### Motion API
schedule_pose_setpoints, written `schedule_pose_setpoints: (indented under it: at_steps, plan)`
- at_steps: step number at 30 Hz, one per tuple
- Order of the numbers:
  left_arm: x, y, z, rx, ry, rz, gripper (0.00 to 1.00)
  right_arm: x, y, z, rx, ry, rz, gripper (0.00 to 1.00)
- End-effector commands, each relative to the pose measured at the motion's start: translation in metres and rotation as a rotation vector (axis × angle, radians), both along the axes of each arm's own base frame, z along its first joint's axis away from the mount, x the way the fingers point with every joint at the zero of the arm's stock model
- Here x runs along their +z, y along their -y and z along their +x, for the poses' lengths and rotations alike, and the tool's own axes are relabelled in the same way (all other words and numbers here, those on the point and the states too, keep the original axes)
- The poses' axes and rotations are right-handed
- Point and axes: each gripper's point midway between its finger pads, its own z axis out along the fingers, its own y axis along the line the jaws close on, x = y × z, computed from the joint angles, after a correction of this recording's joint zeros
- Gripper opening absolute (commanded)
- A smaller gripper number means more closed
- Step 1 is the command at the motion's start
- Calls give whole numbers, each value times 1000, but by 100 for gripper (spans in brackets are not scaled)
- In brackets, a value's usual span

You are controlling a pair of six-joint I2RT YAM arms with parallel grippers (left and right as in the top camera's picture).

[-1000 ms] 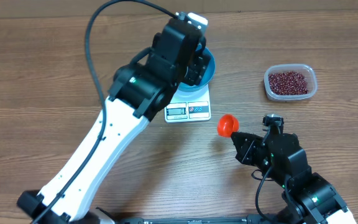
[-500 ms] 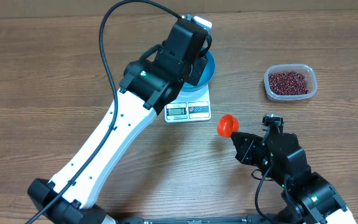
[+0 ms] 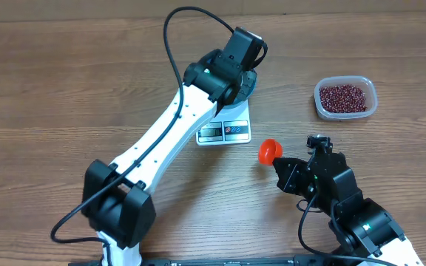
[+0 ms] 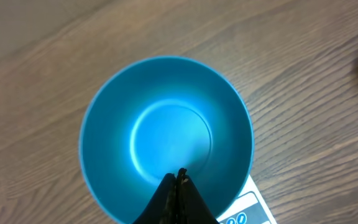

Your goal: Scoop item into bowl and weigh 150g on scale

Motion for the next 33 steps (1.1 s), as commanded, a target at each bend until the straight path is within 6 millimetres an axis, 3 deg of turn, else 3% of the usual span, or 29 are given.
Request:
schedule_pose_setpoints:
  at_steps: [1, 7, 18, 33]
  plan:
    - [-17, 3, 7, 26, -32, -6, 4, 11, 0, 5, -7, 31, 7, 4]
    - [-47, 0, 8, 66, -99, 10, 4, 11, 0, 5, -7, 31, 7, 4]
    - [-74, -13, 19, 76, -195, -61, 4, 11, 0, 5, -7, 31, 7, 4]
    - [-86, -14, 15, 66, -249, -74, 4, 11, 0, 5, -7, 31, 7, 4]
